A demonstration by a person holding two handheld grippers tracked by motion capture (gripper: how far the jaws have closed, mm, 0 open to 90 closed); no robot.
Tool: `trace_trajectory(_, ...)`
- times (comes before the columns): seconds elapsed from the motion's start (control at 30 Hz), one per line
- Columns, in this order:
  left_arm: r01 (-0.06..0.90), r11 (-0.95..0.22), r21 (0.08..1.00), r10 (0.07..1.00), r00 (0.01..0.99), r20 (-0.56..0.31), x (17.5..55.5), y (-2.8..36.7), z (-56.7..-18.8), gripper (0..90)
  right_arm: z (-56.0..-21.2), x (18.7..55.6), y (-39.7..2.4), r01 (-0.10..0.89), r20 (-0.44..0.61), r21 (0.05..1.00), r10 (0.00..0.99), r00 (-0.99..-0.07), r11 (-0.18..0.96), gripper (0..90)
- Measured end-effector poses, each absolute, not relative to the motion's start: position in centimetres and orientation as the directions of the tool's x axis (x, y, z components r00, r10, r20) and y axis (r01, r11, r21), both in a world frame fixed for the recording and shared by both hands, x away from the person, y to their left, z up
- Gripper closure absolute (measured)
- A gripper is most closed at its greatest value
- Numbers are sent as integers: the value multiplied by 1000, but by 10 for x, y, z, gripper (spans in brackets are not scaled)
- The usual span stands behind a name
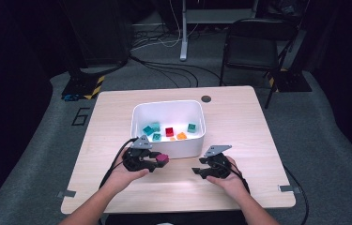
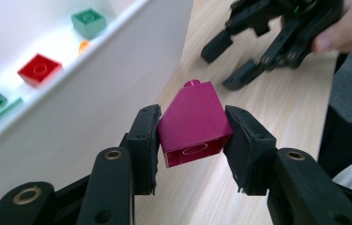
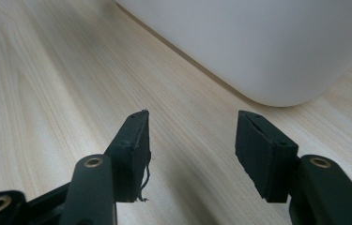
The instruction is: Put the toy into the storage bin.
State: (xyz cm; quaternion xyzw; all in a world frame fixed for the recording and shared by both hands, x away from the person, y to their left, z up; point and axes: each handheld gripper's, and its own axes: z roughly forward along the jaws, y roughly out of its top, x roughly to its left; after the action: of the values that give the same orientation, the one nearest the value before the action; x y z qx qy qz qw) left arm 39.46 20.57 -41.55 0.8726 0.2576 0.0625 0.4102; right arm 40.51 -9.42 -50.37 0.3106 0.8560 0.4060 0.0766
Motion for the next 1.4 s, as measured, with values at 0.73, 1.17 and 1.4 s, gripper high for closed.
trace_trajectory(0.73,337,-475,813,486,870,-76,444,194,-342,572,-504,406,-95,469,119,742,594,-796,480,448)
trace_trajectory(1.17,382,-470,796,557,828,-69,497,181,-352,572,-505,407,-94,470,120,738,591,-798,484,447)
trace_trajectory(1.4,412,-494,765,586,808,-57,519,178,-363,571,-506,407,-94,467,118,737,587,-801,489,447)
